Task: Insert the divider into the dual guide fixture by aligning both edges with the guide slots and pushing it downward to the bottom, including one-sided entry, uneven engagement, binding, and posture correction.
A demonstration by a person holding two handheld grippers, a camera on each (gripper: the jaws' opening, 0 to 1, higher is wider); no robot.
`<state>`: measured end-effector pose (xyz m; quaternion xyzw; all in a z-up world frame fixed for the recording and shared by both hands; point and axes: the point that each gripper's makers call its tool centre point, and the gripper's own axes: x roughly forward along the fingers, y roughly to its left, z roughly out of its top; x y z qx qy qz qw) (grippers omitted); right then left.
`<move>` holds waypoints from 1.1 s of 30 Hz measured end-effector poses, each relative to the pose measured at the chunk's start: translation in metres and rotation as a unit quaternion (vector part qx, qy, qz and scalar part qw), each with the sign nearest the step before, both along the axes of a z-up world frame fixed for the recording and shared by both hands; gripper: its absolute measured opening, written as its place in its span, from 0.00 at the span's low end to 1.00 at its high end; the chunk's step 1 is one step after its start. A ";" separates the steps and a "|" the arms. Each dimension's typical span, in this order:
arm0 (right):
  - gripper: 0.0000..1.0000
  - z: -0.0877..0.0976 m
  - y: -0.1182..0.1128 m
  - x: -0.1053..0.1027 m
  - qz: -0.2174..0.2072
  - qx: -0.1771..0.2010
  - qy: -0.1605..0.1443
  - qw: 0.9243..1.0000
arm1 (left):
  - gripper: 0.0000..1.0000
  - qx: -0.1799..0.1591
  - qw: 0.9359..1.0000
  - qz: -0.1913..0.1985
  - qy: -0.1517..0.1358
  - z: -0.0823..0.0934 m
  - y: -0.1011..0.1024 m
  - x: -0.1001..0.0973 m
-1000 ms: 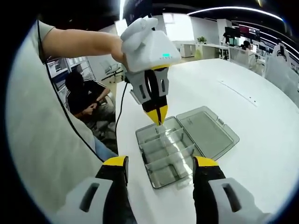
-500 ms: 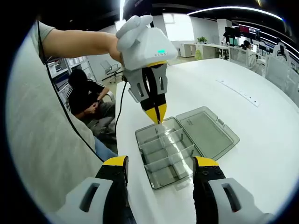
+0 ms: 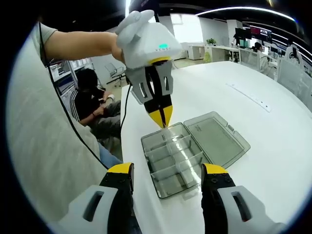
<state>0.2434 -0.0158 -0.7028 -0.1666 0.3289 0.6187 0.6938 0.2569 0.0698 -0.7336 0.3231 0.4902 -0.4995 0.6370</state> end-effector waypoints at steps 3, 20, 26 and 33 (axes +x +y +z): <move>0.52 0.000 0.000 0.000 0.000 0.000 0.001 1.000 | 0.00 -0.001 1.000 -0.002 -0.002 0.002 -0.001 0.000; 0.52 -0.001 0.000 0.001 -0.001 0.000 0.002 1.000 | 0.00 0.000 1.000 -0.010 -0.001 0.003 -0.002 -0.002; 0.52 0.000 0.002 0.002 -0.001 0.002 0.002 1.000 | 0.00 0.002 1.000 -0.012 0.000 0.001 -0.002 -0.002; 0.52 -0.001 0.000 0.002 -0.003 0.001 0.002 1.000 | 0.00 0.013 1.000 -0.021 -0.002 -0.008 -0.003 -0.002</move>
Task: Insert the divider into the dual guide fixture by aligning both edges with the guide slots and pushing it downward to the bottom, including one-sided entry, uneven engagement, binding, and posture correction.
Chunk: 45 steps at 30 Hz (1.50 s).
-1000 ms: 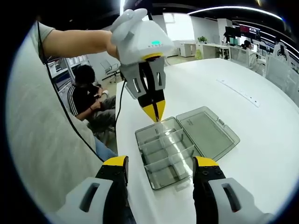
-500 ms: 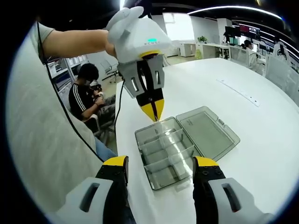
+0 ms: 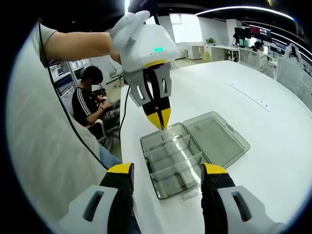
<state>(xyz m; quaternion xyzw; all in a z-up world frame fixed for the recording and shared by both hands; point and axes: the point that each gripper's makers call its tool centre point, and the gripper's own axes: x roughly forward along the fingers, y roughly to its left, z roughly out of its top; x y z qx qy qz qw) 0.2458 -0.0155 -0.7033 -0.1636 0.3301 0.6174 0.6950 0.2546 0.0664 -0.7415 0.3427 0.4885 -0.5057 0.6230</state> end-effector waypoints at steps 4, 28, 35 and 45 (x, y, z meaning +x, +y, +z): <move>0.52 0.000 0.000 0.000 0.000 0.000 0.000 1.000 | 0.00 0.008 1.000 -0.006 -0.002 -0.007 0.001 0.000; 0.52 0.000 -0.001 0.000 -0.003 0.001 0.001 1.000 | 0.00 0.004 0.999 -0.032 -0.005 -0.020 0.003 0.000; 0.52 0.001 0.000 -0.001 -0.001 0.001 0.001 1.000 | 0.00 0.005 0.999 -0.039 -0.004 -0.021 0.002 0.000; 0.52 0.001 -0.001 -0.002 -0.002 0.001 0.000 1.000 | 0.00 0.007 0.998 -0.055 -0.004 -0.023 0.002 0.000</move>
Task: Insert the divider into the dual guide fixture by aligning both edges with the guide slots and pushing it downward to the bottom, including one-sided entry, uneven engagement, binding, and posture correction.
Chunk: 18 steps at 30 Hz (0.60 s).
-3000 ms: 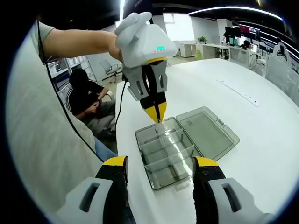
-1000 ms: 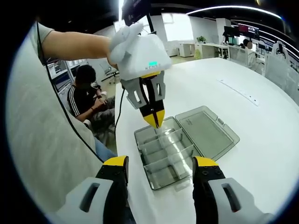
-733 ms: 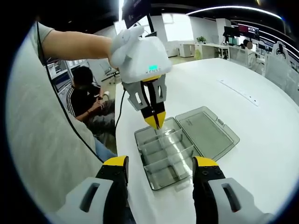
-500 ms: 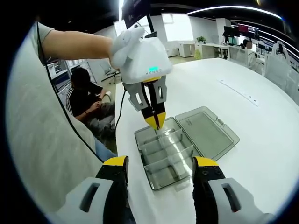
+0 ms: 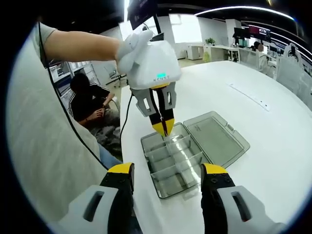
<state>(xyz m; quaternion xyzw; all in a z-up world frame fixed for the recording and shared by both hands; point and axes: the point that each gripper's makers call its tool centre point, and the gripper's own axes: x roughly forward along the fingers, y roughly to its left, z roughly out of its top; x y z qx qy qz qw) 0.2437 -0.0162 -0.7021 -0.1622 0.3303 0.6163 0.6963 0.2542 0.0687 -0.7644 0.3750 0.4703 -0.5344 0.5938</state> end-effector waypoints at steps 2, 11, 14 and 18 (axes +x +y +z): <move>0.52 0.000 0.000 -0.001 -0.001 0.000 0.000 1.000 | 0.00 -0.001 1.000 -0.002 0.000 0.000 0.000 0.000; 0.52 -0.001 -0.001 -0.002 -0.002 -0.001 0.001 1.000 | 0.00 0.011 1.000 -0.006 0.005 -0.003 -0.001 -0.002; 0.52 0.000 -0.001 -0.002 -0.002 0.001 0.002 1.000 | 0.00 0.018 1.000 -0.004 0.008 -0.003 0.000 -0.001; 0.52 -0.001 -0.001 -0.003 -0.001 0.000 0.001 1.000 | 0.00 0.020 1.000 0.001 0.012 -0.001 0.000 -0.001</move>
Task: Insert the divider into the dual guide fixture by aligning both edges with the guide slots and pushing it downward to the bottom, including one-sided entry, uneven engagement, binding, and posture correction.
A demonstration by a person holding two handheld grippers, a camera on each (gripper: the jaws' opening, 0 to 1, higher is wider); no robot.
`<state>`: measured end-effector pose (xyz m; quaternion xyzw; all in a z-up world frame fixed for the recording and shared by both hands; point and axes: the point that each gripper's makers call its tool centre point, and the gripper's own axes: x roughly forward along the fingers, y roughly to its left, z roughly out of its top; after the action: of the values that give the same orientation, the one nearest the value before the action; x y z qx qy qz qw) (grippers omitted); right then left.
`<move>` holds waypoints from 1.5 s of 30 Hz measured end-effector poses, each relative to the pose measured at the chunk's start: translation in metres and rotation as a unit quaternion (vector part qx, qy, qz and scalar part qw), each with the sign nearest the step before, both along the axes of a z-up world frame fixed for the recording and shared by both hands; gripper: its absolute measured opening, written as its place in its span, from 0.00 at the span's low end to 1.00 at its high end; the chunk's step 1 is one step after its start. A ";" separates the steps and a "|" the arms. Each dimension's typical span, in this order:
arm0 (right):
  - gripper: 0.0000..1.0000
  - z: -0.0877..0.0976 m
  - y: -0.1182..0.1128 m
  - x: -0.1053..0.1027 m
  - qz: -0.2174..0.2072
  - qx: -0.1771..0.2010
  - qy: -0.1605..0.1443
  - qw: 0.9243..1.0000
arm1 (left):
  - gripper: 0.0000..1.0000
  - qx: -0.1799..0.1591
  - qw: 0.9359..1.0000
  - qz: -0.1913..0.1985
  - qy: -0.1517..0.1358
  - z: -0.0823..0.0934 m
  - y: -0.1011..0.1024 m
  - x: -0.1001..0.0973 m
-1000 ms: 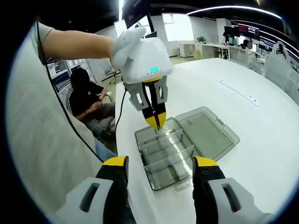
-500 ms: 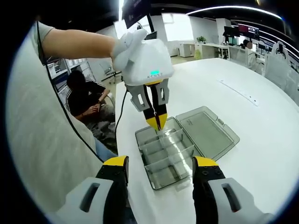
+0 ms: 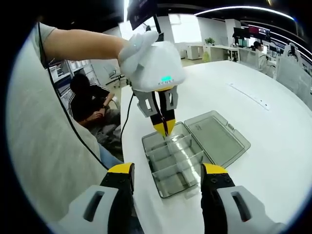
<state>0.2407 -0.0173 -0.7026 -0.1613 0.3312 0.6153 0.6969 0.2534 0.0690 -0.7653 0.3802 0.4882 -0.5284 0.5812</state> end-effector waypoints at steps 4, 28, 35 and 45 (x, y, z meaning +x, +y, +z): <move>0.52 -0.001 -0.001 -0.001 0.000 0.000 0.001 1.000 | 0.00 0.005 1.000 0.000 0.003 0.005 -0.002 0.002; 0.51 -0.001 0.000 0.000 0.000 0.000 0.000 1.000 | 0.00 -0.016 1.000 0.012 -0.002 0.019 -0.001 0.001; 0.51 -0.001 -0.002 0.000 -0.002 -0.001 0.000 1.000 | 0.00 -0.024 1.000 0.018 -0.007 0.028 0.001 0.000; 0.51 0.001 0.002 -0.001 0.002 0.001 -0.001 1.000 | 0.00 -0.033 0.999 0.021 -0.008 0.036 0.001 -0.002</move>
<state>0.2402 -0.0157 -0.7013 -0.1620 0.3297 0.6166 0.6963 0.2510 0.0699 -0.7288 0.3551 0.4738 -0.5285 0.6084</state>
